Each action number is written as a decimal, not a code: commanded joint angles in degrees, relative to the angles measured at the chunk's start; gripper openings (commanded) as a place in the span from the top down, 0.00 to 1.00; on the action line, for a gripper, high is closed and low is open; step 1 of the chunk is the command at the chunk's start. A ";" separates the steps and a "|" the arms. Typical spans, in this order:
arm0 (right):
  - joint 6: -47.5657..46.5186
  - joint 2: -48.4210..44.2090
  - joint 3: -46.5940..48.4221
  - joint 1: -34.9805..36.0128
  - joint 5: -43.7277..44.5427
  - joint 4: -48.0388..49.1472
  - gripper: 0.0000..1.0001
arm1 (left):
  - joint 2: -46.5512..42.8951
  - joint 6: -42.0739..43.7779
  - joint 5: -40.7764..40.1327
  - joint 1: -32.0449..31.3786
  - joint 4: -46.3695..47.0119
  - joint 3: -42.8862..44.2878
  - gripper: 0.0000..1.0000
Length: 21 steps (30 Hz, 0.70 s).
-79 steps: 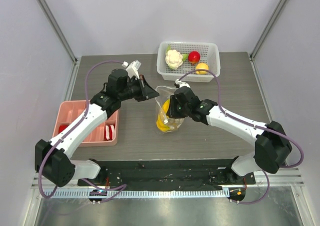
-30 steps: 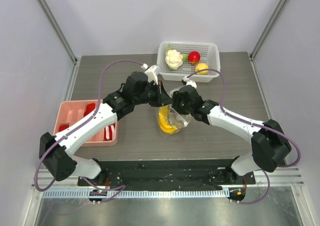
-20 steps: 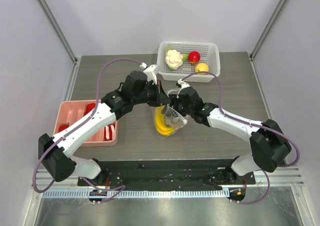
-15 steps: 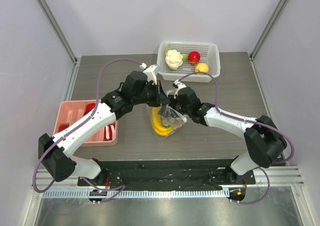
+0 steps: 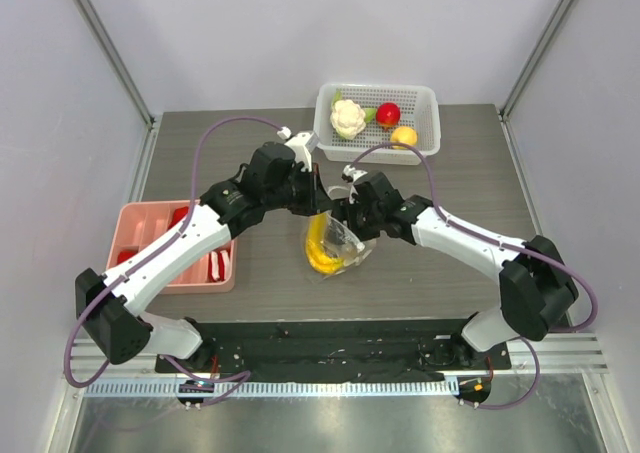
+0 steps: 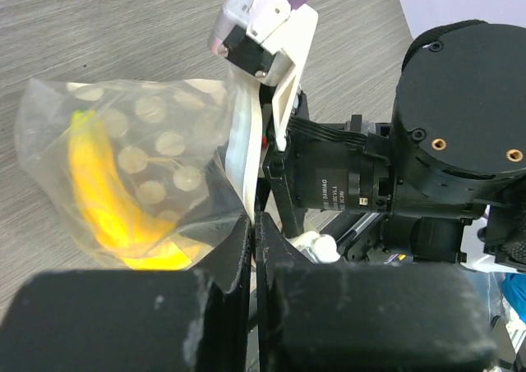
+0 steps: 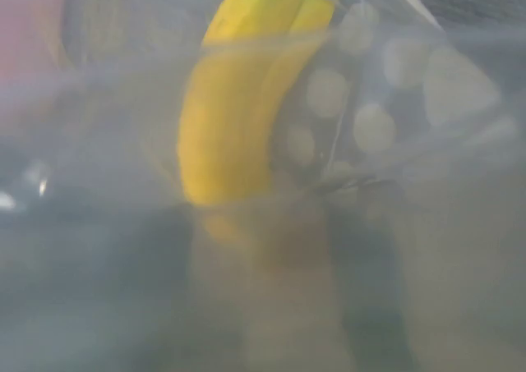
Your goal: Open the zip-top bag and remove the fake food
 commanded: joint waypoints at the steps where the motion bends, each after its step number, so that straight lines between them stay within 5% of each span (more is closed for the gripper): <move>1: -3.11 -0.66 1.64 0.00 -0.43 -8.71 0.29 | -0.78 1.15 -0.75 0.27 0.11 2.12 1.00; 9: -6.09 0.31 -1.00 0.09 -7.64 -8.36 0.29 | -0.61 1.59 -0.49 0.97 -0.42 2.47 1.00; 21: -5.75 0.14 -5.74 0.53 -8.79 -0.72 0.57 | -0.08 1.15 0.39 2.29 -0.86 4.84 1.00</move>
